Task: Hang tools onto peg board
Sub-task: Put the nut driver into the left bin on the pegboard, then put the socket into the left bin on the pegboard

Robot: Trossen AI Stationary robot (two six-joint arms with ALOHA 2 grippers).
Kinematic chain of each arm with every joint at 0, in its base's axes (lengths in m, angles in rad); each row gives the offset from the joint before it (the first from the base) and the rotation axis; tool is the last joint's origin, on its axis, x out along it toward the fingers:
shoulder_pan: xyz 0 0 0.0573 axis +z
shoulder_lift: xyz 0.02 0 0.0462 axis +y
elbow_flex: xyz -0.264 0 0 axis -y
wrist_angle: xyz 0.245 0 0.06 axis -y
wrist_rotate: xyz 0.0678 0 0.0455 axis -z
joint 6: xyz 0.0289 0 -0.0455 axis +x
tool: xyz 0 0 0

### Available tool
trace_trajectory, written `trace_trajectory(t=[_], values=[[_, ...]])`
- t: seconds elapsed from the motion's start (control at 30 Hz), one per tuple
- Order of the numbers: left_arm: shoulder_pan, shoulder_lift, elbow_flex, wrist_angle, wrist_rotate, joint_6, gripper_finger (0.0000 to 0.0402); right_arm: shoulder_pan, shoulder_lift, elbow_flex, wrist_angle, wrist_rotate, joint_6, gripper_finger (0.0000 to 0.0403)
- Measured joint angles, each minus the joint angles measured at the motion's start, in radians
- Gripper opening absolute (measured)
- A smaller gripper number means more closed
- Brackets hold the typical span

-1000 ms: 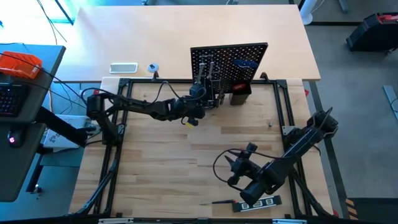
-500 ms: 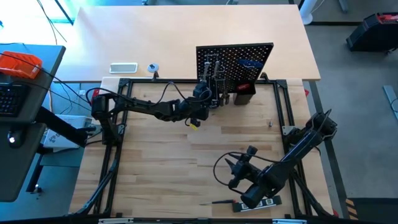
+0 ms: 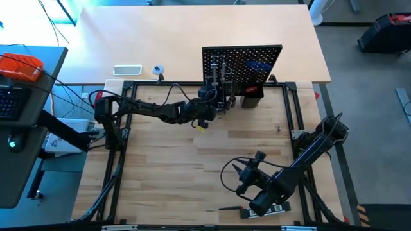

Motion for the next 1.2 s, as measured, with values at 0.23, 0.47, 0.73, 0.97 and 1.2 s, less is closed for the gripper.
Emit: trace_trajectory(t=[0.23,0.47,0.73,0.97,1.2], values=[[0.006,0.0,0.0,0.019,-0.022,-0.023,0.0119,0.006,0.0,0.0,0.0,-0.006,0.006,0.0101],[0.003,0.0,0.0,0.022,0.037,-0.049,0.0119,0.008,0.0,0.0,-0.001,-0.02,0.007,0.0101],[-0.048,-0.001,0.0,0.013,0.104,-0.052,0.012,0.051,0.0,0.0,-0.232,-0.124,0.247,0.0101],[-0.135,-0.001,-0.001,0.002,0.17,-0.085,0.012,0.049,0.0,-0.001,-0.604,-0.42,0.772,0.0101],[-0.232,-0.001,-0.001,-0.042,0.184,-0.108,0.012,0.036,-0.002,-0.021,-0.72,-0.498,0.953,0.0101]])
